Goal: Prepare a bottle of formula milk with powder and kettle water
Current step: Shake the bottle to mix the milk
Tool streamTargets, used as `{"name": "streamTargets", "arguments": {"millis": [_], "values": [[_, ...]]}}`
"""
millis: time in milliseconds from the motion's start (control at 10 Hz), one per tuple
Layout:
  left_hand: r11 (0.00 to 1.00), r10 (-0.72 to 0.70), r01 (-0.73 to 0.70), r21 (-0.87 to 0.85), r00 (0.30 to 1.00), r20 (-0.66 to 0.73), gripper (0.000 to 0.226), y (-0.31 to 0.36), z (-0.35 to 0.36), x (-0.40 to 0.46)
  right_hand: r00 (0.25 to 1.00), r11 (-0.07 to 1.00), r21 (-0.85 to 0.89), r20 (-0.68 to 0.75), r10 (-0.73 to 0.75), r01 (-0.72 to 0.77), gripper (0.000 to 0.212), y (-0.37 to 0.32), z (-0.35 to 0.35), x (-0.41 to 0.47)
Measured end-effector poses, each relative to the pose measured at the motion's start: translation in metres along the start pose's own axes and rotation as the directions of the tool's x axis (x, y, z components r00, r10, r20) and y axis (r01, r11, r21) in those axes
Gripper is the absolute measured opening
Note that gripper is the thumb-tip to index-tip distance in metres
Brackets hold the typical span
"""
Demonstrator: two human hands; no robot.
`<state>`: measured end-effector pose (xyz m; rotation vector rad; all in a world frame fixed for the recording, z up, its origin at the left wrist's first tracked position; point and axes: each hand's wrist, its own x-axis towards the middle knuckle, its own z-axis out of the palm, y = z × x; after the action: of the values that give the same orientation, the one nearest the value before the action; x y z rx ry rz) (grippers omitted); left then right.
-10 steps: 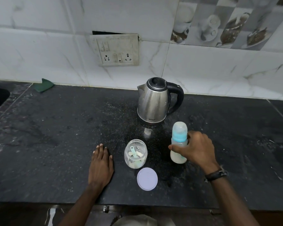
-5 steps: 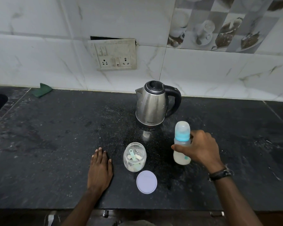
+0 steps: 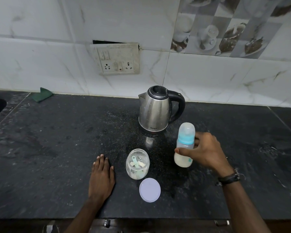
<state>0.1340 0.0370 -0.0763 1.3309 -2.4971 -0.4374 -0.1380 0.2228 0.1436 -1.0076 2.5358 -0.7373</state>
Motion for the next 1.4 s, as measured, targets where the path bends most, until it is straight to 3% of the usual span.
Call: {"name": "streamTargets", "arguments": {"millis": [100, 200, 300, 400, 500, 600, 700, 800, 900, 1000, 1200, 1400], "values": [[1.0, 0.0, 0.0, -0.008, 1.0, 0.0, 0.063, -0.001, 0.0, 0.001, 1.0, 1.0, 0.022, 0.021, 0.015, -0.016, 0.055, -0.002, -0.002, 0.002], [1.0, 0.0, 0.0, -0.009, 1.0, 0.001, 0.063, 0.0, 0.001, -0.001, 0.999, 0.977, -0.214, -0.053, 0.008, -0.019, 0.059, 0.0, -0.004, 0.001], [1.0, -0.002, 0.002, -0.007, 1.0, -0.001, 0.063, -0.001, 0.001, 0.0, 0.995, 0.999, 0.041, 0.098, 0.015, -0.019, 0.051, -0.004, -0.002, 0.001], [1.0, -0.005, 0.005, -0.004, 1.0, -0.002, 0.062, -0.003, -0.001, 0.001, 1.0, 1.0, 0.0, -0.007, 0.025, -0.025, 0.054, -0.005, 0.003, 0.005], [1.0, -0.003, 0.003, 0.002, 1.0, 0.0, 0.062, -0.003, 0.001, 0.0, 0.999, 0.996, 0.081, -0.004, 0.045, -0.044, 0.047, -0.005, 0.006, 0.005], [1.0, 0.001, -0.001, 0.0, 1.0, -0.005, 0.062, -0.002, 0.001, 0.0, 0.999, 0.999, 0.041, -0.035, 0.032, -0.03, 0.055, -0.004, 0.005, 0.005], [1.0, 0.0, 0.0, 0.002, 1.0, -0.001, 0.062, -0.002, 0.001, 0.001, 1.0, 0.982, 0.19, 0.004, 0.019, -0.019, 0.044, -0.005, 0.007, 0.005], [1.0, 0.003, -0.003, 0.009, 1.0, -0.002, 0.061, -0.002, 0.002, 0.0, 0.999, 0.997, 0.077, -0.042, 0.015, -0.012, 0.058, -0.001, 0.009, 0.006], [1.0, 0.005, -0.005, 0.005, 1.0, -0.001, 0.061, -0.003, 0.003, 0.001, 0.998, 0.985, 0.168, -0.055, 0.044, -0.034, 0.048, 0.003, 0.008, 0.008], [1.0, 0.004, -0.004, 0.006, 1.0, -0.007, 0.061, -0.003, 0.003, 0.001, 0.999, 0.929, 0.371, -0.033, 0.001, 0.011, 0.036, 0.0, 0.008, 0.009], [1.0, 0.009, -0.009, 0.002, 1.0, -0.01, 0.061, -0.003, 0.003, 0.001, 0.997, 0.98, 0.197, -0.069, -0.025, 0.038, 0.047, 0.004, 0.008, 0.01], [1.0, -0.001, 0.001, -0.018, 1.0, -0.012, 0.063, -0.002, 0.003, 0.001, 0.997, 0.972, 0.233, -0.077, -0.001, 0.019, 0.038, 0.005, 0.004, 0.017]]}}
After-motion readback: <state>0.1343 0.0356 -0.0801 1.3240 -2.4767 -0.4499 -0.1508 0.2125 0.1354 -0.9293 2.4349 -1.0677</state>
